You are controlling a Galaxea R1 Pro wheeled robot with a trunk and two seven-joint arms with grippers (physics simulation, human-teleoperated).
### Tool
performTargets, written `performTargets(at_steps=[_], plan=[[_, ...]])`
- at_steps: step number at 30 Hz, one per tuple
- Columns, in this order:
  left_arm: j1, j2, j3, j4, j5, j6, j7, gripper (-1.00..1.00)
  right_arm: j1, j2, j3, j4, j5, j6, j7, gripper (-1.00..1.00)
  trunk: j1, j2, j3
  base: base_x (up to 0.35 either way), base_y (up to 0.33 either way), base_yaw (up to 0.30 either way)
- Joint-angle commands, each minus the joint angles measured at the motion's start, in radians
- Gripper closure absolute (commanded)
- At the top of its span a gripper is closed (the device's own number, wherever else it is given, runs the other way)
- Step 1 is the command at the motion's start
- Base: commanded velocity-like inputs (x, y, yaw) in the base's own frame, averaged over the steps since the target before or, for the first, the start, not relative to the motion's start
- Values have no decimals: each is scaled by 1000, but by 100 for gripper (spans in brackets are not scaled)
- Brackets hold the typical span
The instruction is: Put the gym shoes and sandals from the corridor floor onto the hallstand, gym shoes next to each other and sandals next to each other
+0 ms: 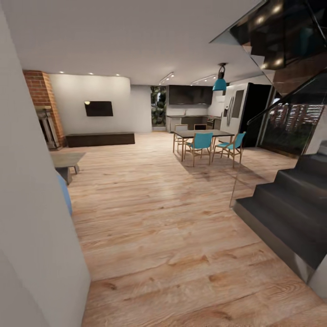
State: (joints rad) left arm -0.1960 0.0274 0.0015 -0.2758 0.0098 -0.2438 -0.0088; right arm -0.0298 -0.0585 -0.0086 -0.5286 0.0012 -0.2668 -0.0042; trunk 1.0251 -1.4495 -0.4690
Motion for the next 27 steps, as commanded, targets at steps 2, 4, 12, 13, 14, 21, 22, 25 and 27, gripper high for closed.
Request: performTargets(at_steps=[2,4,12,13,14,21,22,25,27], plan=[[0,0,0,1,1,-3,-1,-100,-1,0,-1,1,0,-3,0,-100,0,-1,-1,0,0,-274],[0,0,0,2,0,-3,-1,-100,-1,0,-1,1,0,-3,0,-100,0,-1,-1,0,0,-274],[0,0,0,3,-3,-3,-2,-100,-1,0,-1,1,0,-3,0,-100,0,-1,-1,0,0,-274],[0,0,0,3,-3,-3,-2,-100,-1,0,-1,1,0,-3,0,-100,0,-1,-1,0,0,-274],[0,0,0,3,-3,-3,-2,-100,-1,0,-1,1,0,-3,0,-100,0,-1,-1,0,0,-274],[0,0,0,3,-4,-3,-2,-100,-1,0,-1,1,-1,-3,0,-100,0,-1,-1,0,0,-274],[0,0,0,3,-5,-3,-2,-100,-1,0,-1,1,-1,-3,0,-100,0,-1,-1,0,0,-274],[0,0,0,3,-5,-3,-2,-100,-1,0,-1,1,-1,-3,0,-100,0,-1,-1,0,0,-274],[0,0,0,4,-5,-3,-2,-100,-1,0,-1,1,-1,-3,0,-100,0,-1,-1,0,0,-274]])
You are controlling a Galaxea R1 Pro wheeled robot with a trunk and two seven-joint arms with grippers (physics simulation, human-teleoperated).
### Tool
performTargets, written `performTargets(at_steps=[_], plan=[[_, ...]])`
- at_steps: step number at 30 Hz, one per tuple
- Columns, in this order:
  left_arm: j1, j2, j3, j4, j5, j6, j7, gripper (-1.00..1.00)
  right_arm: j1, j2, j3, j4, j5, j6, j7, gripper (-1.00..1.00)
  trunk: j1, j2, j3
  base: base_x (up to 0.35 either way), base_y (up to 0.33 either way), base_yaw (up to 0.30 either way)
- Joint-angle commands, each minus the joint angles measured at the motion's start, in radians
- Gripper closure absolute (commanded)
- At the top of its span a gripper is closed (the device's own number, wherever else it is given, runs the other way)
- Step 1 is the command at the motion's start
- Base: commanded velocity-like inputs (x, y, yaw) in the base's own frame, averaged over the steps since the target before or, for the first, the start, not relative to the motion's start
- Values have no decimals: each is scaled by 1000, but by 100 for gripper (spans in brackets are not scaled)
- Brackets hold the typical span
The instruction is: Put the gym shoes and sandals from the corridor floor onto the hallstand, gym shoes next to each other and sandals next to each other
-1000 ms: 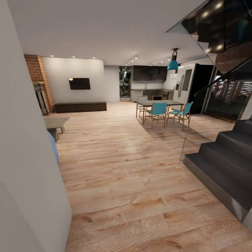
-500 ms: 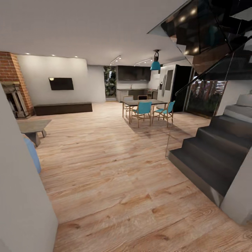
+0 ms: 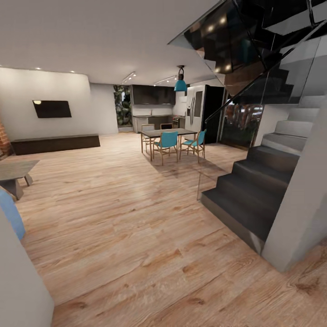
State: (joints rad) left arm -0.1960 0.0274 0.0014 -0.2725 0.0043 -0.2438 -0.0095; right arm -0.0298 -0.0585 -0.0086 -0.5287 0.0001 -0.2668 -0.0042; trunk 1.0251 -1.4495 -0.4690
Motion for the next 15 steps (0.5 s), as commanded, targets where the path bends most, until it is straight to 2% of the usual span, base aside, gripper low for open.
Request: performTargets(at_steps=[1,15], plan=[[0,0,0,1,0,-3,-1,-100,-1,0,-1,1,0,-3,0,-100,0,-1,-1,0,0,-274],[0,0,0,1,1,-3,0,-100,-1,0,-1,1,0,-3,0,-100,0,-1,-1,0,0,-274]])
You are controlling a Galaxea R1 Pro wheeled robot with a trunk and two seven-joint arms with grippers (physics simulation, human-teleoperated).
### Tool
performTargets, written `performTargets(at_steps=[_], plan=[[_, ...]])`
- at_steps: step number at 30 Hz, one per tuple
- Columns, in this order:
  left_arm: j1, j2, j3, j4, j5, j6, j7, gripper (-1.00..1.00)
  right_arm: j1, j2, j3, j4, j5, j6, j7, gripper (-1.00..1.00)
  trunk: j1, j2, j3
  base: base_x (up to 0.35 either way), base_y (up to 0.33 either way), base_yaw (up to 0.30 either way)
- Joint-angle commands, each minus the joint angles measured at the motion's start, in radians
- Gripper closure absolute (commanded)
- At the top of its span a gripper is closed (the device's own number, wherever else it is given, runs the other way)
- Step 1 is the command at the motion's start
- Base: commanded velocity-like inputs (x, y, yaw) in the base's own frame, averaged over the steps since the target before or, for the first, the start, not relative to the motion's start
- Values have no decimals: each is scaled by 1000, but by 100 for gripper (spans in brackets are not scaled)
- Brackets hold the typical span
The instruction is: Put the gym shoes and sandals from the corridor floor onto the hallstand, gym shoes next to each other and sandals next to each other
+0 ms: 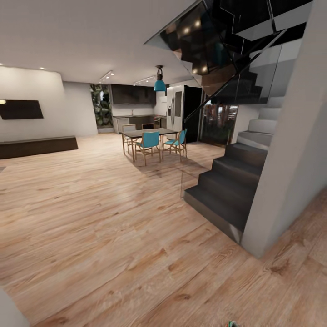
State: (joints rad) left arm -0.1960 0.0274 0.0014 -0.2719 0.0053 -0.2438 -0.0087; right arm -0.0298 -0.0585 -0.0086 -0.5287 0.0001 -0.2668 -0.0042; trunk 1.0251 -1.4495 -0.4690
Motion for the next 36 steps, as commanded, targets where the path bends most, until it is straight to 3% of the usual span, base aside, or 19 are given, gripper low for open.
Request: performTargets(at_steps=[1,19,36], plan=[[0,0,0,0,1,-3,-1,-100,-1,0,-1,1,0,-3,0,-100,0,-1,-1,0,0,-274],[0,0,0,0,4,-3,0,-100,-1,0,-1,1,0,-3,0,-100,0,-1,-1,0,165,-274],[0,0,0,1,2,-6,0,-100,-1,0,-1,1,0,-3,0,-100,0,-1,-1,0,21,-274]])
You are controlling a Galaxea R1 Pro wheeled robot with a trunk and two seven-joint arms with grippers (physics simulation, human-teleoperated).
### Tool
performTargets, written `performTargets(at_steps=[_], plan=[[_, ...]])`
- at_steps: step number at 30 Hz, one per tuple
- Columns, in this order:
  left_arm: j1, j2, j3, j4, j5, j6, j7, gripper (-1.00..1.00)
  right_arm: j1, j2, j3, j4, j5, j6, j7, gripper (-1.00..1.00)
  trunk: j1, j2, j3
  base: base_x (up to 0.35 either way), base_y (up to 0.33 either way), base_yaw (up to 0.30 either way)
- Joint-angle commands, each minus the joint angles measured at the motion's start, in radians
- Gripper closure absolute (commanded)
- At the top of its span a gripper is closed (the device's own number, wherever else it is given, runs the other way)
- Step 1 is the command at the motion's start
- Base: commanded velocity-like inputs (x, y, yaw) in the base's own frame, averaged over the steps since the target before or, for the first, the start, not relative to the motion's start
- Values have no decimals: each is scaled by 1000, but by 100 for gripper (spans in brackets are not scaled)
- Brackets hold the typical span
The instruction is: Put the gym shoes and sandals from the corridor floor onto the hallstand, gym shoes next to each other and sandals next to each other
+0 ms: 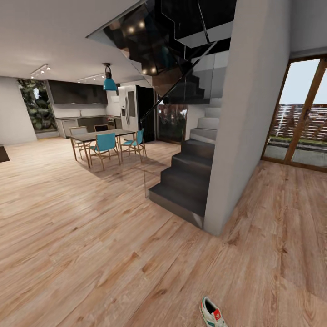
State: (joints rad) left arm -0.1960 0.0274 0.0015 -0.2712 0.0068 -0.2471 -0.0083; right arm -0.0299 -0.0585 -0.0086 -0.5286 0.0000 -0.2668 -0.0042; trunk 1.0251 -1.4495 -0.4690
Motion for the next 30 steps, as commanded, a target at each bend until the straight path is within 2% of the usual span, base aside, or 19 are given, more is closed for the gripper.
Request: performTargets(at_steps=[1,24,30], plan=[[0,0,0,1,0,-3,-1,-100,-1,0,-1,1,0,-3,0,-100,0,-1,-1,0,1,-274],[0,0,0,1,-1,-5,-1,-100,-1,0,-1,1,0,-3,0,-100,0,-1,-1,0,0,-274],[0,0,0,1,-1,-6,-1,-100,-1,0,-1,1,0,-3,0,-100,0,-1,-1,16,86,-274]])
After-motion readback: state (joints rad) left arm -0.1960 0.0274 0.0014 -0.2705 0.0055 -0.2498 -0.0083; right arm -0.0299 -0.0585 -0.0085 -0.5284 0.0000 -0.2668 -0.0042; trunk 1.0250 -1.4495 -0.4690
